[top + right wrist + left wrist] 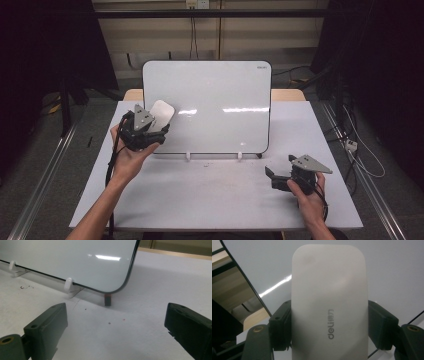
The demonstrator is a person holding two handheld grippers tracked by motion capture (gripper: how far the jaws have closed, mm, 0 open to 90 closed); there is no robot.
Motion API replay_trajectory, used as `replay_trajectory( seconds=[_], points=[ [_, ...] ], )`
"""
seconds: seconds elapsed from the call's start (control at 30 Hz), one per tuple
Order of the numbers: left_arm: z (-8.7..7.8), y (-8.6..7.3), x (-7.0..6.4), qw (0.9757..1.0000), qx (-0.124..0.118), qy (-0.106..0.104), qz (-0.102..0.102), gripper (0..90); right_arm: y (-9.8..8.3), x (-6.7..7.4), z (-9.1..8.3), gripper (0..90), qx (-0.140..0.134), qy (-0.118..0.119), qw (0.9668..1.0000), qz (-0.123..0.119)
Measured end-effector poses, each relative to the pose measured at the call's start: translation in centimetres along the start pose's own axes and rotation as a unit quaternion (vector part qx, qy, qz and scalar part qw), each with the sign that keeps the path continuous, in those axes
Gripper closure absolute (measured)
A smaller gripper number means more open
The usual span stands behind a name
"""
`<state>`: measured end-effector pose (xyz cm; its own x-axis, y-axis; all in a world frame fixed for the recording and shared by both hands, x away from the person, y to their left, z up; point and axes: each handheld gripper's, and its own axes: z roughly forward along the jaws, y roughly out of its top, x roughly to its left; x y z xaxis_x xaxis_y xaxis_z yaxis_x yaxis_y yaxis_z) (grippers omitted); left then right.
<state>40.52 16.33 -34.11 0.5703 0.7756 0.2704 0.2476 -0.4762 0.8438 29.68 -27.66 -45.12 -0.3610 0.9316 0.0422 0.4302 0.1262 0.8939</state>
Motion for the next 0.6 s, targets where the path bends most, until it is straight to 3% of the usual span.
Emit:
replay_trajectory(
  seconds=[0.43,0.6],
  points=[
    [1.3,-1.2,-0.7,0.9998,0.015,0.01,0.0,31.0,0.1,0.4,0.0,4.4,0.001,-0.001,1.0,-0.007],
    [2.0,-1.4,-1.2,0.9996,0.023,0.01,0.009,31.0,0.1,0.4,0.0,4.4,0.001,-0.001,1.0,-0.007]
  ],
)
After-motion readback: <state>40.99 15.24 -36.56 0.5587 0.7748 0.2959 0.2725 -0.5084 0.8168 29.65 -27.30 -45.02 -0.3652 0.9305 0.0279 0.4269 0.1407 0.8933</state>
